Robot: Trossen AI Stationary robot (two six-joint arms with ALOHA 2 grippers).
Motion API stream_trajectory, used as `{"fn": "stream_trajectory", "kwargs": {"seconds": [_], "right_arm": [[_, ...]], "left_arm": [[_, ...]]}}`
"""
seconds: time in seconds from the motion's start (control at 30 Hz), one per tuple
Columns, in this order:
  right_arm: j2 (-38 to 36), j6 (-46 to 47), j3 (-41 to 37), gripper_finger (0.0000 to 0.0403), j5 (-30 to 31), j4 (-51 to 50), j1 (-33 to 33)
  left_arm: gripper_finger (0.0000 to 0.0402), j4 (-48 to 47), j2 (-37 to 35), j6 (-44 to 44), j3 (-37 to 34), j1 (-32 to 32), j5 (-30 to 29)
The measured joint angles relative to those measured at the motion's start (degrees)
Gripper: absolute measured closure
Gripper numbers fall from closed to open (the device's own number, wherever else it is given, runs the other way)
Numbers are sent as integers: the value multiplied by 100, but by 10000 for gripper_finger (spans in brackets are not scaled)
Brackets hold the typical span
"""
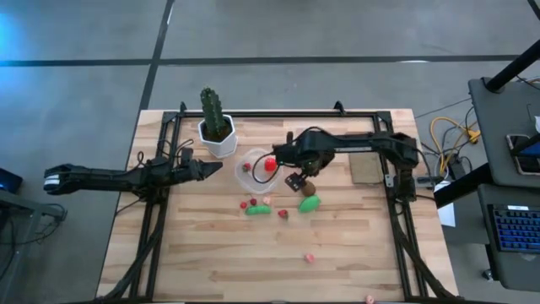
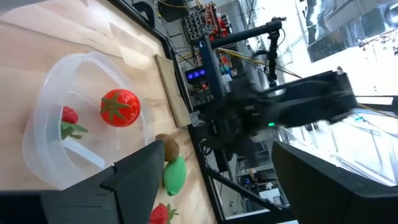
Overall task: Pick and placing Produce into tupperware
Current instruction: Put the brown kiwi into the transparent bin
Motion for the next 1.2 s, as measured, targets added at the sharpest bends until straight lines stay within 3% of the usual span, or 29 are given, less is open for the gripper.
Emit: {"fn": "stream_trajectory", "kwargs": {"seconds": [0.23,0.43,1.2], "right_arm": [[459,63,-262,88,-44,104,69],[459,118,-431,80,-62,860,101],[454,104,-1431,76,-231,1766,205]], "left_arm": [[118,6,-15,-3,42,2,11],[118,101,5,-3,51,2,-24],[118,111,16,-5,69,0,-210]]}}
